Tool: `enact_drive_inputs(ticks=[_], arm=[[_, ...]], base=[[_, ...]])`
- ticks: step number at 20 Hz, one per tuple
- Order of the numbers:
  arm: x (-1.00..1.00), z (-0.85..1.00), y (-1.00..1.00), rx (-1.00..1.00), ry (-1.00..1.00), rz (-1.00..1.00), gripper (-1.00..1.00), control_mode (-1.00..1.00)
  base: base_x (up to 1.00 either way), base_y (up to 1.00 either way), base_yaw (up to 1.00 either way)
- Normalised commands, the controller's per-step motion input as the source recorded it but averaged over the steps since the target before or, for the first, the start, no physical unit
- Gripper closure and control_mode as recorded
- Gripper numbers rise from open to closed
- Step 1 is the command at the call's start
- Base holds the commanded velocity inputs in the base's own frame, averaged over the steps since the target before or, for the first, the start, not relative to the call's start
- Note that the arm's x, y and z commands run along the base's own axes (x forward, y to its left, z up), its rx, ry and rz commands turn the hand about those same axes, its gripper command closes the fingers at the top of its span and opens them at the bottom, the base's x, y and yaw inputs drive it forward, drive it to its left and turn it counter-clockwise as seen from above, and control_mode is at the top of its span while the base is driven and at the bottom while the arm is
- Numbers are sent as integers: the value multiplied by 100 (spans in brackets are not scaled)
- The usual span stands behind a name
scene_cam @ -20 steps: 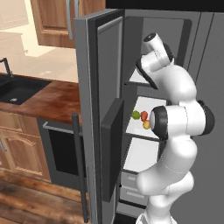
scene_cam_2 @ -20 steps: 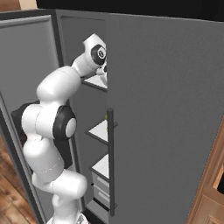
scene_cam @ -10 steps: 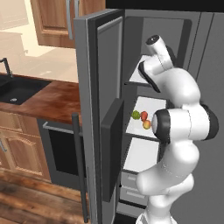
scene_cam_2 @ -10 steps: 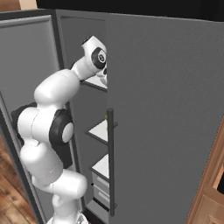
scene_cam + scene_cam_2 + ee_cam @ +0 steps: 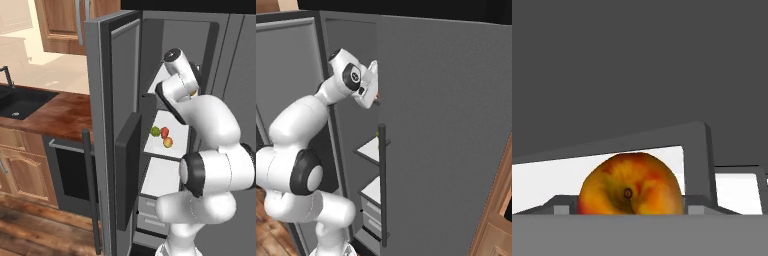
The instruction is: Take the peach and sweet potato from the highest rack and move them to the second highest rack where the broccoli and mango are located, to maximize freezer space. Close the freezer door after rearranging.
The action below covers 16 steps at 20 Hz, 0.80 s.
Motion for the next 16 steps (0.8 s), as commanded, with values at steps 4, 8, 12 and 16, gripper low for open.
enact_drive_inputs(ticks=[4,8,12,16], arm=[[-74,-7,53,0,0,0,100,-100],[-77,-11,47,0,0,0,100,-100],[-25,-48,33,0,5,5,100,-100],[13,-61,3,0,20,7,100,-100]], base=[[0,0,0],[0,0,0],[0,0,0],[0,0,0]])
